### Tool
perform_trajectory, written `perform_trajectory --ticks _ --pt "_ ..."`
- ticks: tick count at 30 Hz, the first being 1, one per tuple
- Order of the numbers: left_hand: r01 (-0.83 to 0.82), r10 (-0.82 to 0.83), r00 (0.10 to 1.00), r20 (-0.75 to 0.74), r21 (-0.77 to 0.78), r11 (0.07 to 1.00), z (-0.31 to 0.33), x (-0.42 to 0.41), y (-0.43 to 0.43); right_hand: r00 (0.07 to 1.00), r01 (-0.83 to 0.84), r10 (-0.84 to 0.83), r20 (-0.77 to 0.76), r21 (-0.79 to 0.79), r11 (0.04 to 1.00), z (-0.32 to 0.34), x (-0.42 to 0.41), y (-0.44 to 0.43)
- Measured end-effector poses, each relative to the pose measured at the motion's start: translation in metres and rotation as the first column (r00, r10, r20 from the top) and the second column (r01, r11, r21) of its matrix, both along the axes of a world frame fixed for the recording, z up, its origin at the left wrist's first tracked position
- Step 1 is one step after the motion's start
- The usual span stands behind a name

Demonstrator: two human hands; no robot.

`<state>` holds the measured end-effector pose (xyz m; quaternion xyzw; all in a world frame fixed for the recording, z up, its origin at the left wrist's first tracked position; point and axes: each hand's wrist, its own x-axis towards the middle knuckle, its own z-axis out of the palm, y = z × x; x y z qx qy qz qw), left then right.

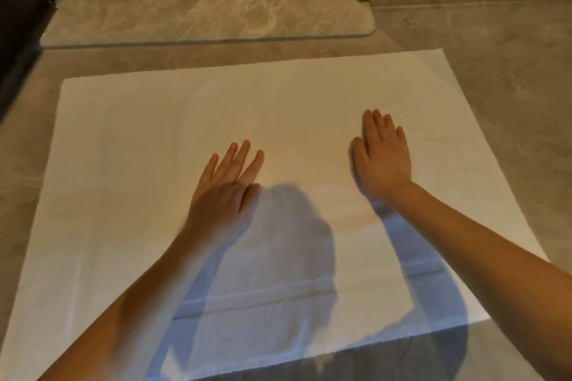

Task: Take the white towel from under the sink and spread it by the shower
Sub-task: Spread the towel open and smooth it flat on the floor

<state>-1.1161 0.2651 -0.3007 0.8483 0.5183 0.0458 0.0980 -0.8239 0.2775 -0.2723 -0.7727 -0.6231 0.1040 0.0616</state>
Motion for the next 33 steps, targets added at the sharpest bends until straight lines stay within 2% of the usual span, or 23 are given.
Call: perform_trajectory --ticks 2,4,7,9,13,15,19,22,27,31,33 --pt "-0.029 0.028 0.999 0.034 0.024 0.999 0.001 0.001 -0.002 0.994 -0.024 0.038 -0.100 0.133 0.991 0.013 -0.037 -0.006" --pt "-0.072 0.069 0.996 0.050 0.060 0.996 0.002 0.005 -0.010 0.956 -0.121 0.175 -0.236 0.227 0.966 0.016 -0.093 -0.026" --pt "-0.093 0.092 0.995 0.026 0.050 0.994 -0.002 0.015 -0.029 0.908 -0.289 0.333 -0.256 0.194 0.937 0.001 -0.154 -0.053" --pt "-0.079 0.081 0.996 -0.030 0.053 0.995 -0.006 0.018 -0.038 0.920 -0.287 0.310 -0.240 0.127 0.949 -0.014 -0.155 -0.060" --pt "-0.064 0.063 0.998 0.013 0.078 0.995 -0.007 0.013 -0.040 0.935 -0.336 0.343 -0.090 0.087 0.938 -0.027 -0.120 -0.065" --pt "-0.058 0.057 0.998 0.011 0.064 0.996 -0.008 0.011 -0.039 0.959 -0.280 0.281 -0.036 0.040 0.959 -0.028 -0.083 -0.069" --pt "-0.076 0.077 0.997 -0.028 0.046 0.996 -0.013 0.012 -0.037 0.998 -0.050 0.049 0.049 0.028 0.998 -0.024 0.020 -0.096" --pt "-0.079 0.081 0.995 -0.056 0.033 0.996 -0.010 0.016 -0.035 0.997 -0.016 0.018 0.070 -0.033 0.999 -0.015 0.050 -0.110" --pt "-0.066 0.066 0.998 -0.026 0.003 0.998 0.009 0.018 -0.042 0.998 0.046 -0.045 -0.038 0.043 0.998 -0.001 -0.008 -0.110" --pt "0.006 -0.006 1.000 0.001 0.055 0.998 0.018 0.025 -0.084 0.978 -0.139 0.154 -0.141 0.108 0.984 0.000 -0.106 -0.145" --pt "0.019 -0.018 1.000 -0.012 0.017 1.000 0.011 0.019 -0.104 0.974 -0.151 0.167 -0.152 0.106 0.983 -0.004 -0.136 -0.158"
